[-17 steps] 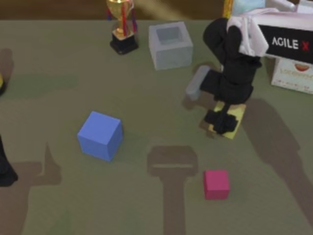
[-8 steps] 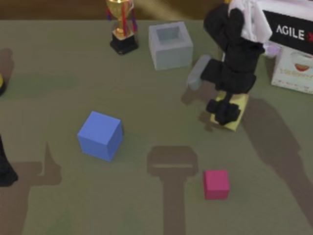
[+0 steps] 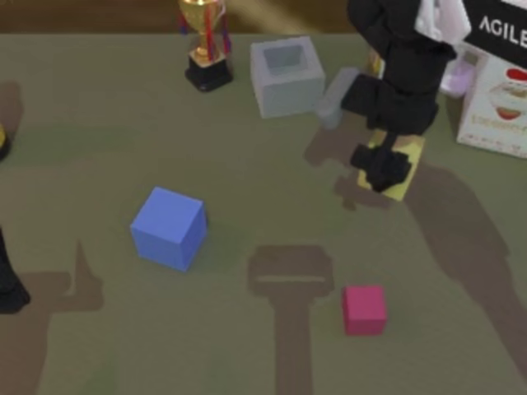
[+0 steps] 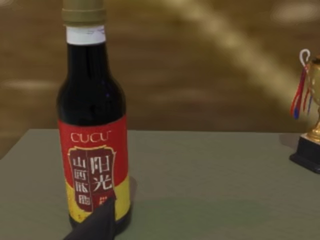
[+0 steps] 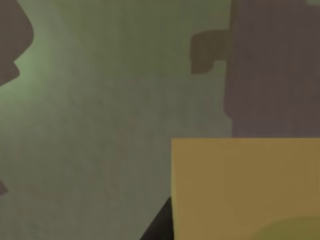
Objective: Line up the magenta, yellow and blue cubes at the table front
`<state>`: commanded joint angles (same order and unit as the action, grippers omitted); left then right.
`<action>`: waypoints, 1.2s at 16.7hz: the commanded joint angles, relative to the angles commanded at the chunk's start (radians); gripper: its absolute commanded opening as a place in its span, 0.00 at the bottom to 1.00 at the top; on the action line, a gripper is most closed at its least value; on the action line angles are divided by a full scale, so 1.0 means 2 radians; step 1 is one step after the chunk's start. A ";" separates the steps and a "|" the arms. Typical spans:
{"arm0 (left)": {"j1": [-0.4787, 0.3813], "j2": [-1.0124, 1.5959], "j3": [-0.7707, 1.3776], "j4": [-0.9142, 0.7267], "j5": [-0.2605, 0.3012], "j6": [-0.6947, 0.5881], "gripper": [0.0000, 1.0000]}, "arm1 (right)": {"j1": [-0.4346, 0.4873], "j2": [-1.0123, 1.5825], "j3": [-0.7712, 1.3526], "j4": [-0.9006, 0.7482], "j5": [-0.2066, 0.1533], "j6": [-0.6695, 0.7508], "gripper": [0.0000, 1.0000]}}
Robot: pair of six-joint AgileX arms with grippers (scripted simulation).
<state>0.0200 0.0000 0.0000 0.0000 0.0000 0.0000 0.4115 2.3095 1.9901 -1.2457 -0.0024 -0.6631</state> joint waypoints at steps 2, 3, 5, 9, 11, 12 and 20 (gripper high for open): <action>0.000 0.000 0.000 0.000 0.000 0.000 1.00 | 0.008 -0.005 -0.007 0.001 0.000 -0.002 0.00; 0.000 0.000 0.000 0.000 0.000 0.000 1.00 | 0.019 -0.012 -0.016 0.004 0.000 -0.003 0.00; 0.000 0.000 0.000 0.000 0.000 0.000 1.00 | 0.053 -0.035 -0.045 0.011 0.000 -0.006 0.00; 0.000 0.000 0.000 0.000 0.000 0.000 1.00 | 0.143 -0.095 -0.124 0.029 -0.001 -0.015 0.00; 0.000 0.000 0.000 0.000 0.000 0.000 1.00 | 0.187 -0.124 -0.161 0.038 -0.001 -0.020 0.00; 0.000 0.000 0.000 0.000 0.000 0.000 1.00 | 0.203 -0.135 -0.176 0.042 -0.001 -0.022 0.00; 0.000 0.000 0.000 0.000 0.000 0.000 1.00 | 0.218 -0.145 -0.198 0.053 -0.001 -0.023 0.00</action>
<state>0.0200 0.0000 0.0000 0.0000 0.0000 0.0000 0.8480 2.0202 1.5947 -1.1393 -0.0049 -0.7086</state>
